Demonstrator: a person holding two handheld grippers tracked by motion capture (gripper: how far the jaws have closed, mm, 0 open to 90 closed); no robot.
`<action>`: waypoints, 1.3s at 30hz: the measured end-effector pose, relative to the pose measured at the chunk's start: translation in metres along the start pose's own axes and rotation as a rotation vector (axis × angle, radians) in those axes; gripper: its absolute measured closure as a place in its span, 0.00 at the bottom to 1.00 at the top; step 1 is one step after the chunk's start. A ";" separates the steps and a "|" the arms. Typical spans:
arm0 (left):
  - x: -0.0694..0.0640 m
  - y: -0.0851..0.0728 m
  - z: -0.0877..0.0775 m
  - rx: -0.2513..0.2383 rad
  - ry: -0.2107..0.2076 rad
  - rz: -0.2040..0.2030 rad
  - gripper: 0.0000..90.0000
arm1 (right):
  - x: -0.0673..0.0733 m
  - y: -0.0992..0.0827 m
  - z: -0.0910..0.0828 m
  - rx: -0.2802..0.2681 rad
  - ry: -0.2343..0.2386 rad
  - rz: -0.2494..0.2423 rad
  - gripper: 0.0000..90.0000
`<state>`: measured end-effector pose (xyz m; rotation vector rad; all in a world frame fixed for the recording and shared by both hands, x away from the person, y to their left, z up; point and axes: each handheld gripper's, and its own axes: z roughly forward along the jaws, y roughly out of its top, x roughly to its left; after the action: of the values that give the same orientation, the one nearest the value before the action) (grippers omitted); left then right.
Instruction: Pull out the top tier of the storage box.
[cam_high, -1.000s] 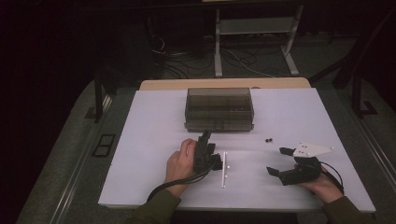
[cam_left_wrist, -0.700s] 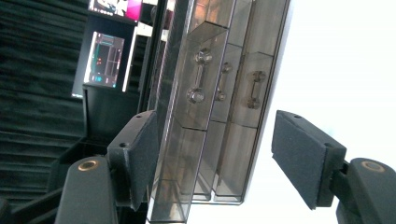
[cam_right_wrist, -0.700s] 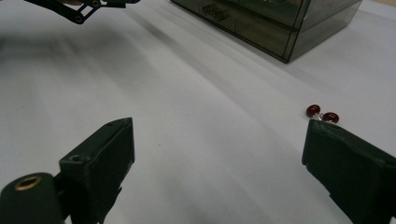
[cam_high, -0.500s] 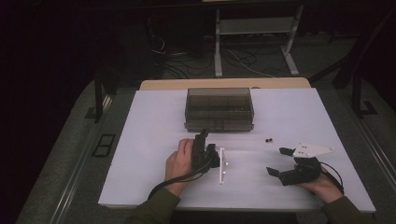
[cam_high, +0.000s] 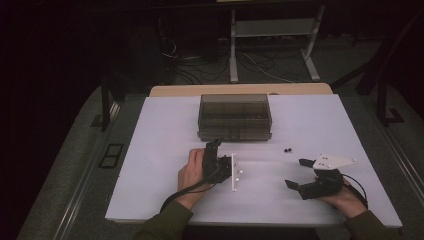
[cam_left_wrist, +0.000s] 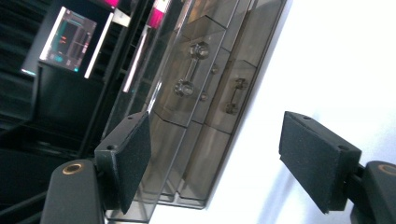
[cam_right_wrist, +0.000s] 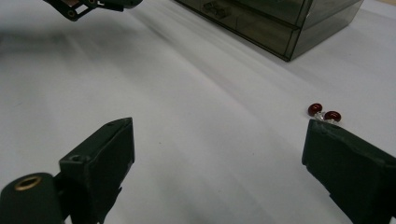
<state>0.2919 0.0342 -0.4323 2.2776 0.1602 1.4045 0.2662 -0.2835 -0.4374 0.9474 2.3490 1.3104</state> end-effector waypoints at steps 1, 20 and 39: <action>0.001 0.000 0.000 0.000 -0.010 -0.014 0.26 | 0.000 0.000 0.000 0.000 0.000 0.000 0.10; 0.009 -0.004 0.002 -0.036 -0.147 -0.224 0.22 | 0.000 -0.001 0.001 0.000 0.000 0.002 0.10; 0.021 -0.012 0.005 -0.084 -0.297 -0.451 0.18 | 0.000 -0.001 0.001 0.001 0.000 0.003 0.10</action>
<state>0.3079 0.0496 -0.4225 2.1713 0.4750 0.8215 0.2660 -0.2831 -0.4385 0.9514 2.3494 1.3100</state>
